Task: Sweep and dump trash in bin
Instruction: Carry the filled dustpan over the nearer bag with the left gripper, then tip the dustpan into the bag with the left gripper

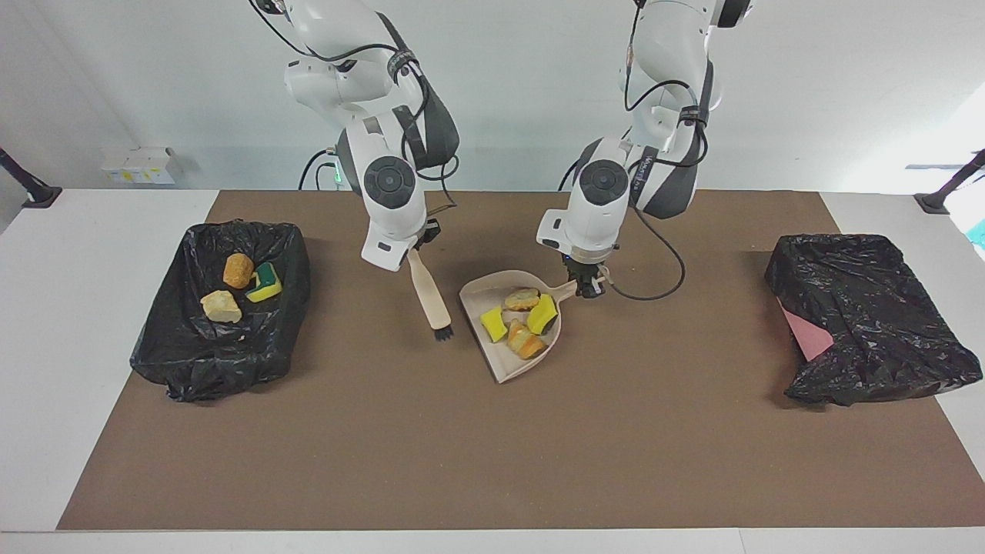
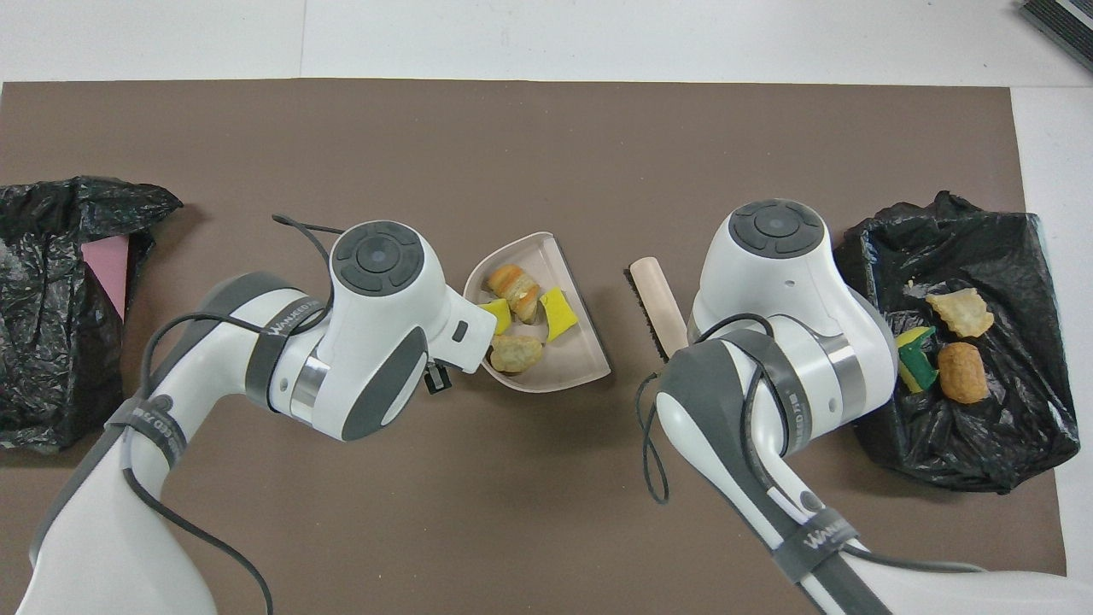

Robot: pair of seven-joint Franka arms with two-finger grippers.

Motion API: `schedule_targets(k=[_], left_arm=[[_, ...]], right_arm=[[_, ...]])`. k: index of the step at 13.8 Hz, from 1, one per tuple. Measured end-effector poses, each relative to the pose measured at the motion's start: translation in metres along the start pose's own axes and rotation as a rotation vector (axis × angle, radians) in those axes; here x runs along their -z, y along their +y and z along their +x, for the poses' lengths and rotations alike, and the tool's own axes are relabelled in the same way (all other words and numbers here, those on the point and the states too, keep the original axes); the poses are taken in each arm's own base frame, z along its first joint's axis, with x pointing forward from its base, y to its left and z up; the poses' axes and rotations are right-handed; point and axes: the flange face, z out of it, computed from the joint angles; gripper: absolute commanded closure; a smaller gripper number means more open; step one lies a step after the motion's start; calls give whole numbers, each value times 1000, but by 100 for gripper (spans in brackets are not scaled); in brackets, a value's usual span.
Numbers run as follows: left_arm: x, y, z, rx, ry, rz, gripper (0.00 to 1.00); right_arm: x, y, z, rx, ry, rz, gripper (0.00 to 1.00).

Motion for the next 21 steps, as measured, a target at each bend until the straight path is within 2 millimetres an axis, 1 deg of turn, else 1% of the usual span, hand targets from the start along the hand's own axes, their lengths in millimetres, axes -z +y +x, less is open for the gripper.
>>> schedule_targets(k=[2,3,6,8,9,10,12,13,16,18,19,21], left_arm=[[13,-30,-26,-51,22,11,100],[21,-41,-37,-75,32,19,100],[64,-64,-68,-138,52,47,100],[88,-81,-99,-204,62,65,100],[96,-92,-118,-232,64,68,100],[102,-102,-139,-264,66,70,100],[115,-126,-188,-322,65,66,100],[118,-135,-210,-337,60,62,100],[122,-160,-284,-359,42,62,100],[123,-171,-329,-370,24,67,100],[123,-175,-352,-371,13,68,100],[120,-181,-402,-367,-15,63,100]], right_arm=[[-2,-31,-4,-79,0,-21,100],[-3,-45,-7,-100,-2,-19,100],[-6,-86,-20,-181,-2,68,100],[-9,-122,-34,-236,3,100,100],[-11,-140,-43,-259,-1,111,100],[-12,-157,-53,-278,-7,116,100],[-19,-188,-78,-301,-14,117,100],[-25,-198,-88,-296,-14,126,100],[-54,-228,-115,-254,-5,124,100],[-77,-239,-122,-239,-10,107,100],[-86,-240,-124,-240,-23,105,100],[-99,-239,-127,-247,-43,100,100]])
